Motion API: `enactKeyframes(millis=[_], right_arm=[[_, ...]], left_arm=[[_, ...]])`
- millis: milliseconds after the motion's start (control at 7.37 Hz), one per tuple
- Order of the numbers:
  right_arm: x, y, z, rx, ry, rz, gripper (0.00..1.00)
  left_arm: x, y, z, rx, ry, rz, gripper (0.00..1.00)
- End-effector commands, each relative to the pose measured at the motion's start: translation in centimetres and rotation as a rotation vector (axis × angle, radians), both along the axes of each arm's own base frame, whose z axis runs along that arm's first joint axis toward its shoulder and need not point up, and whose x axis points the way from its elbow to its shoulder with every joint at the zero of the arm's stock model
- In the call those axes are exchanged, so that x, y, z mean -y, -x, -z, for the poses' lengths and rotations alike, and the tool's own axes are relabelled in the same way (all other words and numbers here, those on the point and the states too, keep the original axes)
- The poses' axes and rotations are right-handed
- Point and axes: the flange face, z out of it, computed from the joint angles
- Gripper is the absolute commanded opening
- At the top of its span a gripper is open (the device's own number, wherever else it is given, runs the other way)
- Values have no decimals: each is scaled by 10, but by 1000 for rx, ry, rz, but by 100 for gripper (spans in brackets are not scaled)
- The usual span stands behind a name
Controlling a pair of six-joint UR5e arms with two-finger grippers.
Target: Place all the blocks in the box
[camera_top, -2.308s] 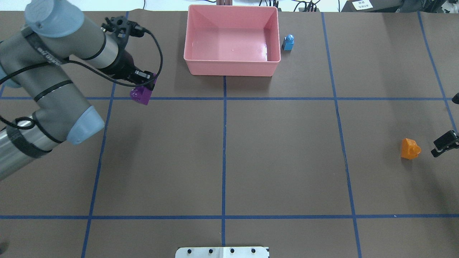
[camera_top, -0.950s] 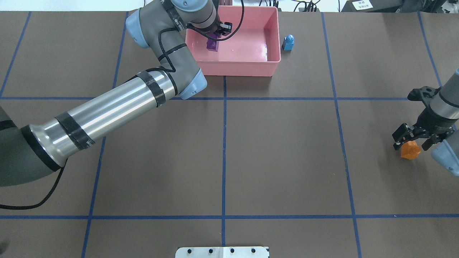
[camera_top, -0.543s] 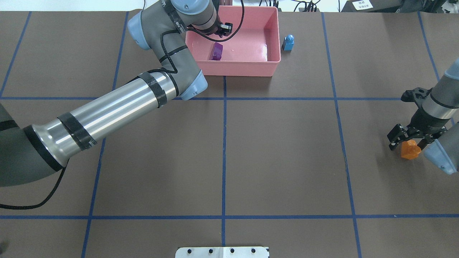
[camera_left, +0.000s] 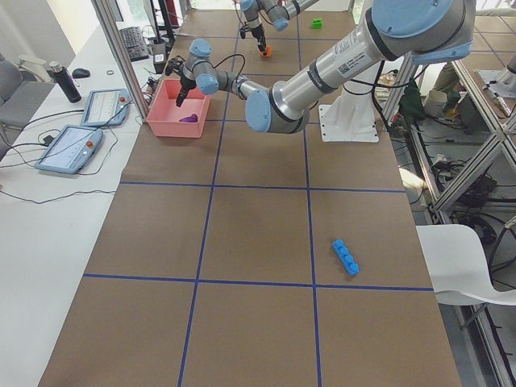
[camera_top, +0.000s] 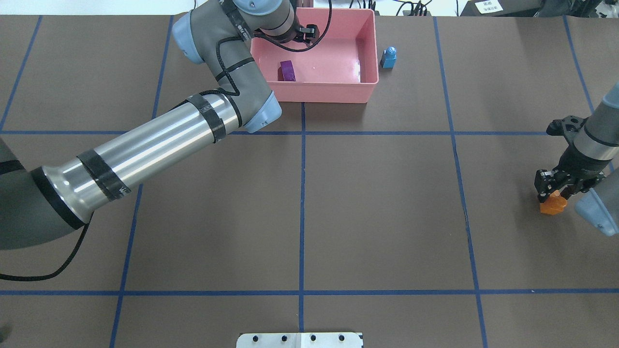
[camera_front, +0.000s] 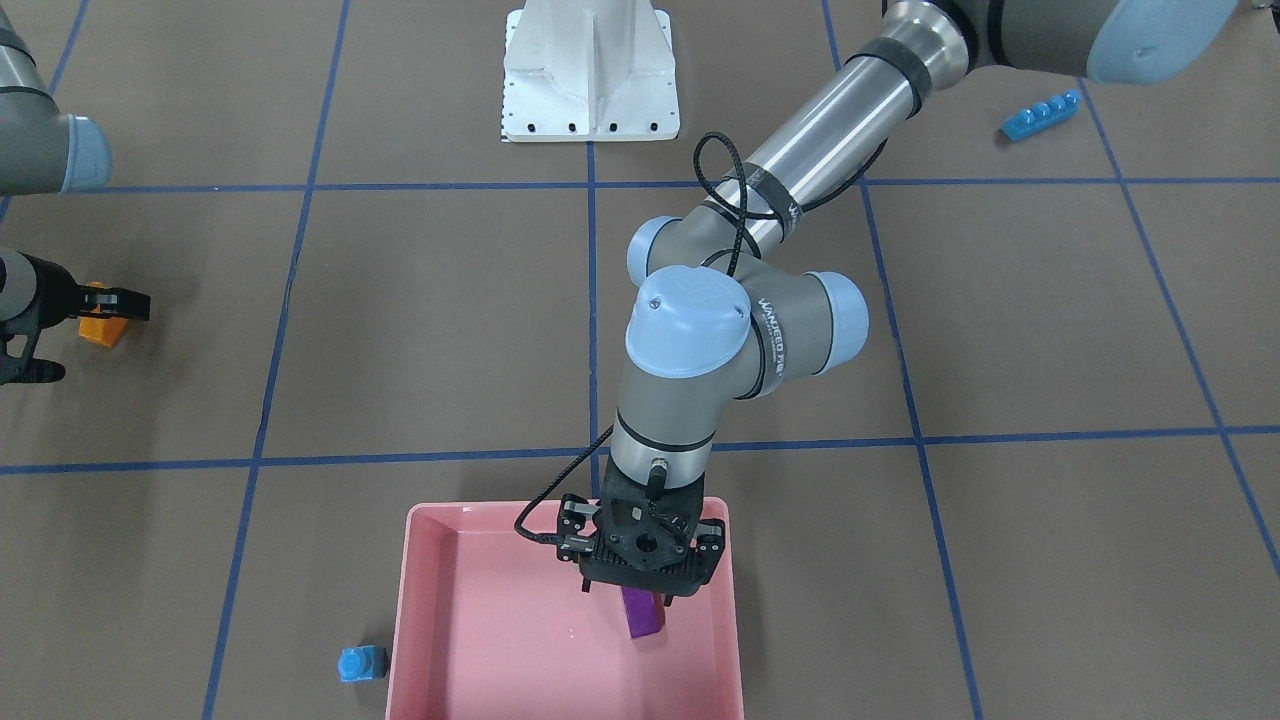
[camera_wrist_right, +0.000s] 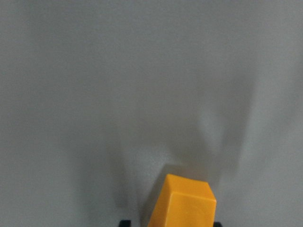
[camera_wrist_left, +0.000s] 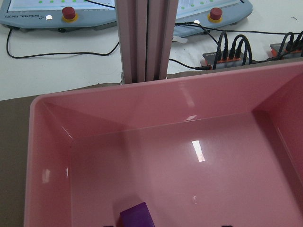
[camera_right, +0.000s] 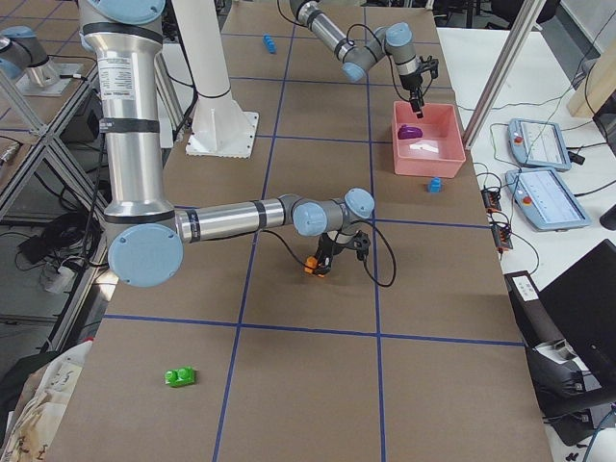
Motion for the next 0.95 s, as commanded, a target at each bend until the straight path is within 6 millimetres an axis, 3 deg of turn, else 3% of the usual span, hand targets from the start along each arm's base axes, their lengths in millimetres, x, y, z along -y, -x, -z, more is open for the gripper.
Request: enactKeyframes(millis=[0,136,407,543,679,814], right_arm=[[16,-18,42,38,-67,-47,0],[47,-6,85,54,-98,-106,0],[147,50,217,98,-76,-311,0],[188,75,270,109,-46,-373,0],[229,105,324,125,-51,-395,0],[255,129,365,143,-84,-461,0]], left_arm=[[-12,27,15,-21,30,-58,95],[-18,48,9,-31,72,-97,95],[-62,91,-55,-16,87,-165,95],[-95,121,-85,28,64,-219,95],[-137,157,-127,92,40,-272,95],[-178,192,-173,150,17,-322,95]])
